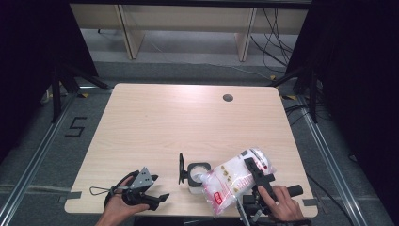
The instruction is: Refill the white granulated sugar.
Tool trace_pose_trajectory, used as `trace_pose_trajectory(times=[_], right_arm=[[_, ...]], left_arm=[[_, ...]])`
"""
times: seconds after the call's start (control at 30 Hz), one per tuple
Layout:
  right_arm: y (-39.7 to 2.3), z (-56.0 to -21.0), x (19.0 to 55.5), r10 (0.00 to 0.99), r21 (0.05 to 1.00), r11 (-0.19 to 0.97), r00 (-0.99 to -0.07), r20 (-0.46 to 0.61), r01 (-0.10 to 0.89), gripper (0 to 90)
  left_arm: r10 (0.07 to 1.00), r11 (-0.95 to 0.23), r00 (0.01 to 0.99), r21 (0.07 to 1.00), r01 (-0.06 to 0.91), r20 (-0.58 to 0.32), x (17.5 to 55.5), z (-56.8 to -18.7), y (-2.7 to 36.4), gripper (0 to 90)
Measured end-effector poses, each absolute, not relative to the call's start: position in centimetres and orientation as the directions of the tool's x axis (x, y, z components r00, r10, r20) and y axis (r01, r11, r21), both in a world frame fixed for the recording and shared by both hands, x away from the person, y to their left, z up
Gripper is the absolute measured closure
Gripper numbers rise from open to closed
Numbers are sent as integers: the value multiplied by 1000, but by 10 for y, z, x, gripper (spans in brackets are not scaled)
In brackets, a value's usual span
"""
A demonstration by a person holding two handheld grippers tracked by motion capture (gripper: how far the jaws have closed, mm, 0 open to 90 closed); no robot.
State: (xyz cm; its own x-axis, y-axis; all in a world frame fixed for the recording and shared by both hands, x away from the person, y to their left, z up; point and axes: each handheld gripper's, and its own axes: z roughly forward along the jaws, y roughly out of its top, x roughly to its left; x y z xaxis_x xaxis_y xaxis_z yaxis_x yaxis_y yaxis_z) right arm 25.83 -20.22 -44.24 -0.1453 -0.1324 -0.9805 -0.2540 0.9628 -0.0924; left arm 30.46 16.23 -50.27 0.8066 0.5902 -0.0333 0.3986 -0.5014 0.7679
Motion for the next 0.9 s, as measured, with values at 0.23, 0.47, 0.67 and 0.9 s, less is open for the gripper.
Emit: trace_pose_trajectory(times=[0.23,0.47,0.67,0.9], right_arm=[[-206,-440,259,-126,-90,969,-148,-981,-230,416],[-212,-439,263,-148,-114,970,-148,-978,-216,417],[-212,-436,263,-178,-145,964,-137,-974,-223,417],[-209,-441,260,-127,-92,971,-149,-981,-221,417]], left_arm=[[588,-505,808,768,395,-30,305,-503,162,224],[604,-464,795,783,414,-62,304,-504,160,225],[604,-463,794,784,414,-62,303,-504,160,224],[597,-489,801,772,406,-43,304,-503,162,225]])
